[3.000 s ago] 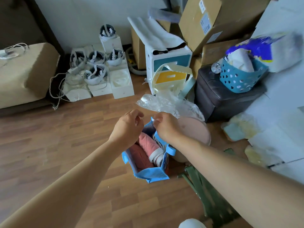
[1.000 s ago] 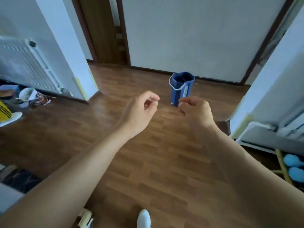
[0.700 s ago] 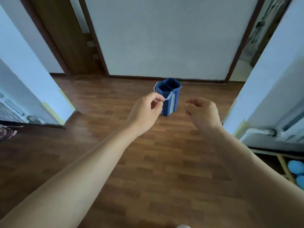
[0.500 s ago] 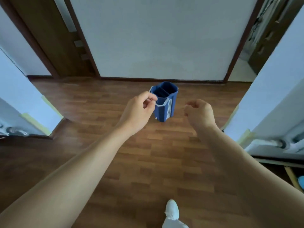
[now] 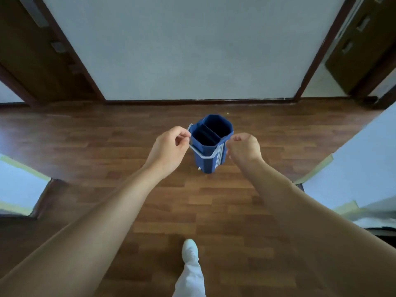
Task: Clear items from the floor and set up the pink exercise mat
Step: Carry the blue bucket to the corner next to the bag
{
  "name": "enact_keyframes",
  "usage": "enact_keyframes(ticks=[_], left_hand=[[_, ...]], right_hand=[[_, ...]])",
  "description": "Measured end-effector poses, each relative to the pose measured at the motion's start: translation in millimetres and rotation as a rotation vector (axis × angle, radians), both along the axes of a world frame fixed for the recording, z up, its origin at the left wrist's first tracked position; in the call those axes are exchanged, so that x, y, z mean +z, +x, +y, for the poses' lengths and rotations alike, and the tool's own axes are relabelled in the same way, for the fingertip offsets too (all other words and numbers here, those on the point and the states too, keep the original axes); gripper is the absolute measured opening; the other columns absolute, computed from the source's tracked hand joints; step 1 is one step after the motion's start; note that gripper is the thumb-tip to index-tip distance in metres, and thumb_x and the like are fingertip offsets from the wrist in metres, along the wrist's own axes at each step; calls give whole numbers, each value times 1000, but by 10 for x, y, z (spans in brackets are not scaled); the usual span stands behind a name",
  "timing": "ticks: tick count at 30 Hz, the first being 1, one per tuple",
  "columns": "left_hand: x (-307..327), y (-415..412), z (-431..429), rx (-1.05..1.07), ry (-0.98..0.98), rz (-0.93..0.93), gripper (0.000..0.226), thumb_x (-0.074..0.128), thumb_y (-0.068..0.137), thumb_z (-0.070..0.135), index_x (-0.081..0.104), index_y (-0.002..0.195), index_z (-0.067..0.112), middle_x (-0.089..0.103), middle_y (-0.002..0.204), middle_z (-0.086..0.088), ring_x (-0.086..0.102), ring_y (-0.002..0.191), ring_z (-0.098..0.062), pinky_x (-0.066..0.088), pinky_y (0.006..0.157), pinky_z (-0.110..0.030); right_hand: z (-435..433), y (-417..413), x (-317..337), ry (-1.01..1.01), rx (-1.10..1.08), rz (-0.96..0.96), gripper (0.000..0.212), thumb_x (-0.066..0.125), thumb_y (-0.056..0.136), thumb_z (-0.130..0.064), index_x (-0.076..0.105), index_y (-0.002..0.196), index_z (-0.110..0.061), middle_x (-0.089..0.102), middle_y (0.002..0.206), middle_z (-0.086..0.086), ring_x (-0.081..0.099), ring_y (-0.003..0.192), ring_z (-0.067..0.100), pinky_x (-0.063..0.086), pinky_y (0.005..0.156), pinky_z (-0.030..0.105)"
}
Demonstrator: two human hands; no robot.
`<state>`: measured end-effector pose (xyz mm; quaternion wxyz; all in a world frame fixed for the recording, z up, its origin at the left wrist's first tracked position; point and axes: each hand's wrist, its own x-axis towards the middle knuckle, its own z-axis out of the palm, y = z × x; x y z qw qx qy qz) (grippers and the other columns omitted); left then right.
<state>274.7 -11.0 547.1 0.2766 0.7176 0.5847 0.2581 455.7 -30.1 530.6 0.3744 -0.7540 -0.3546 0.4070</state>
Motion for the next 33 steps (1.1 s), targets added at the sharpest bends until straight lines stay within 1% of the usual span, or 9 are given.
enact_keyframes(ticks=[5,11,15,22,25,27,29,31,33], left_hand=[[-219,74,1229,-103,-18,46,19,46,96,21,61,108,22,61,103,7,57,91,-9,41,66,-11],[-549,342,2270,-185,-114,117,19,44,97,21,60,108,21,60,101,7,57,87,-10,41,60,-13],[-825,562,2895,-250,-130,174,19,43,97,22,59,107,19,61,98,6,57,85,-11,45,65,-20],[-1574,752,3862,-282,-255,262,16,42,98,27,57,102,23,63,95,3,60,77,-12,49,64,-28],[-1850,859,4252,-294,-274,247,17,43,97,26,58,102,21,63,94,3,60,80,-14,50,69,-30],[-2053,935,4504,-312,-275,251,17,44,97,26,59,103,20,62,93,4,60,81,-15,50,70,-32],[-2304,1013,4755,-350,-270,278,16,45,97,26,59,101,20,61,91,4,58,78,-14,46,65,-30],[-2600,1066,4977,-380,-277,305,15,45,97,26,58,99,20,61,90,3,56,73,-13,41,61,-28],[-2976,1104,5157,-412,-308,343,15,45,96,26,58,99,19,61,95,1,57,77,-17,41,64,-29]], right_hand=[[985,7,-199,-19,-102,21,18,48,86,-12,59,99,-20,61,91,6,52,71,17,39,53,22],[1814,129,-471,-130,-221,10,14,44,75,-4,54,76,-15,43,74,9,35,66,20,28,53,28],[2337,308,-833,-199,-329,80,33,47,82,-6,57,111,5,51,79,7,44,70,20,38,62,30],[3111,535,-1595,-328,-383,137,29,47,88,-11,58,114,-4,66,106,16,62,85,26,46,67,32],[3417,608,-1873,-354,-377,146,19,45,87,-12,60,98,-15,60,94,4,54,71,20,40,57,25],[3613,649,-2074,-367,-368,139,22,43,85,-10,44,69,-25,50,81,-1,40,58,13,28,47,23],[3775,690,-2320,-386,-367,141,35,42,84,-8,26,62,-29,36,71,-6,33,54,11,23,44,24],[3893,719,-2591,-396,-381,137,23,44,87,-10,42,74,-29,42,78,-5,43,63,14,33,52,25],[3976,735,-2888,-408,-413,131,23,47,91,-14,52,110,-26,53,103,-1,51,82,18,40,67,27]])
